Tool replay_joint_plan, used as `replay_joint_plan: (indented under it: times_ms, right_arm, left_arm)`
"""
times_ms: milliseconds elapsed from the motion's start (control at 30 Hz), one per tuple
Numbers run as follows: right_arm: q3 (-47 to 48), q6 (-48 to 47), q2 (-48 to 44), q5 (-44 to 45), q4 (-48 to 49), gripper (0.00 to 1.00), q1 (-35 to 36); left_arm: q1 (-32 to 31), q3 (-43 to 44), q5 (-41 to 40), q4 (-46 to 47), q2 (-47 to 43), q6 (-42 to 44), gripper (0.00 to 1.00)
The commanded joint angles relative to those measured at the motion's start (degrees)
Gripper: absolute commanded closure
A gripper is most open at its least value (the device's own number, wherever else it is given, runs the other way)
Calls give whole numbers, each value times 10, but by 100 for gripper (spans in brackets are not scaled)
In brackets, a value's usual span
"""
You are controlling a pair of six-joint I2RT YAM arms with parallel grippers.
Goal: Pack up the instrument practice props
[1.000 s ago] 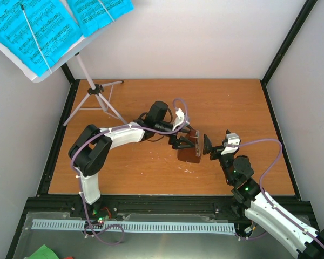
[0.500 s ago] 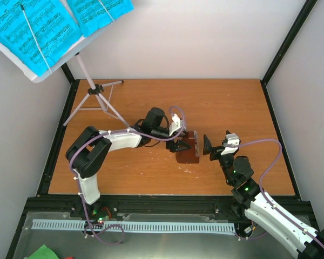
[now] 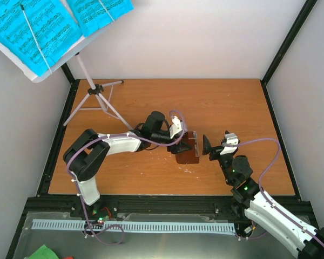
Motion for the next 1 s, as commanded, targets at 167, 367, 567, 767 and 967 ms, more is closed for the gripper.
replay_joint_plan:
  times_ms: [167,367,567,767,967]
  right_arm:
    - [2,10,3,-3,6,0,-4]
    - [32,10,65,-93,-11,0,-4]
    - [104,19,258,-246,-41,0,0]
    - [151,4,407,-293,-29,0,44]
    - [190,-9,487,-278,-28,0,82]
  left_arm:
    - [3,-27,-51,20,-44,-22,46]
    - [75,-47,19,-5,-74,-58,49]
    - [164,-44,103,-34,-77,-87,51]
    - [191,-10,118,-92,-63,-69,51]
    - [196,-2,125,-94,-53,-67,51]
